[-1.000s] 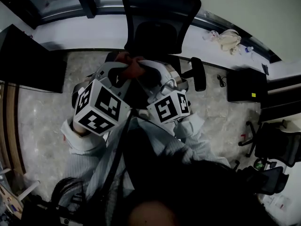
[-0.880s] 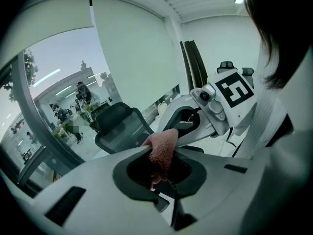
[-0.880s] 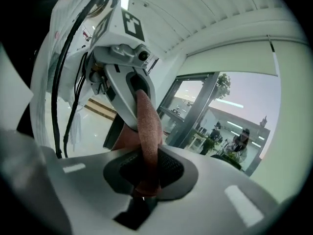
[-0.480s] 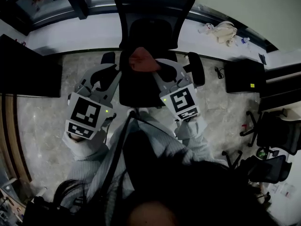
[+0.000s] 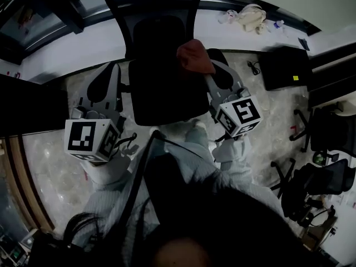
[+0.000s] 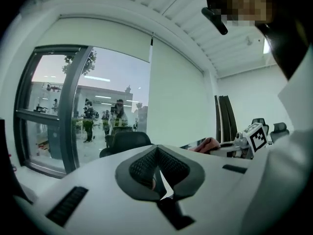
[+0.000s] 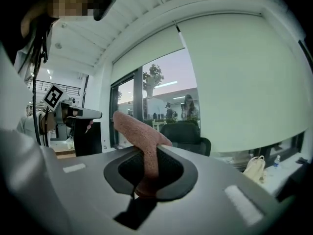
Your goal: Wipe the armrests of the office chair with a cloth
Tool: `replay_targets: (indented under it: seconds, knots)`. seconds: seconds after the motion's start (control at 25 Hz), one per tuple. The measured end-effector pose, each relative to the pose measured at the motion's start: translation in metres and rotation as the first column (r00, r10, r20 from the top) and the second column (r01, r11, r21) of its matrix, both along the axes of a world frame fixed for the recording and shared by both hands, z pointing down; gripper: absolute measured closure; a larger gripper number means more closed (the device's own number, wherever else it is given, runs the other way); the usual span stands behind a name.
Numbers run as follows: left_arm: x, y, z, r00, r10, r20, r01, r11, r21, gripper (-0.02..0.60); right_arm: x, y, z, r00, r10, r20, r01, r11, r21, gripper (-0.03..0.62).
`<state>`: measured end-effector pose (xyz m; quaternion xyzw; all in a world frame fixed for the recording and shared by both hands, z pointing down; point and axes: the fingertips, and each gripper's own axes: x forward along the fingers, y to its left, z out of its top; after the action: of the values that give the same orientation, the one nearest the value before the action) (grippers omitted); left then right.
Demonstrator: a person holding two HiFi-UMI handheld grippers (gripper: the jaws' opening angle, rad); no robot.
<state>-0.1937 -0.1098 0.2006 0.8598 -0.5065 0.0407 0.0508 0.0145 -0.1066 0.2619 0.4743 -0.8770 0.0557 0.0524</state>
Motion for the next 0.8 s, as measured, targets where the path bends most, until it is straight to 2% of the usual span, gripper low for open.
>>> replay_targets:
  seconds: [0.2,0.36,0.52,0.68,0.8]
  knots:
    - [0.087,-0.010,-0.005,1.000,-0.006,0.000,0.006,0.999,0.035,0.578,0.093,-0.008,0.001,0.999,0.030,0.016,-0.031,0.999,0.018,0.559]
    - [0.192,-0.017,-0.004,0.999,-0.030,-0.016,0.030,0.999,0.034,0.578,0.192,-0.015,0.002,1.000,-0.001,0.014,0.001,1.000,0.009,0.557]
    - [0.287,-0.019,-0.001,0.995,-0.096,-0.039,0.098,0.994,0.040,0.578,0.279,-0.020,0.008,0.998,-0.069,0.004,0.069,0.997,-0.025,0.557]
    - [0.352,-0.007,0.008,0.989,-0.137,-0.050,0.138,0.990,0.020,0.578,0.331,-0.011,0.028,0.986,-0.165,-0.030,0.162,0.983,-0.086,0.557]
    - [0.375,0.002,0.020,0.988,-0.151,-0.030,0.151,0.988,-0.014,0.578,0.338,-0.003,0.051,0.969,-0.244,-0.028,0.238,0.962,-0.132,0.557]
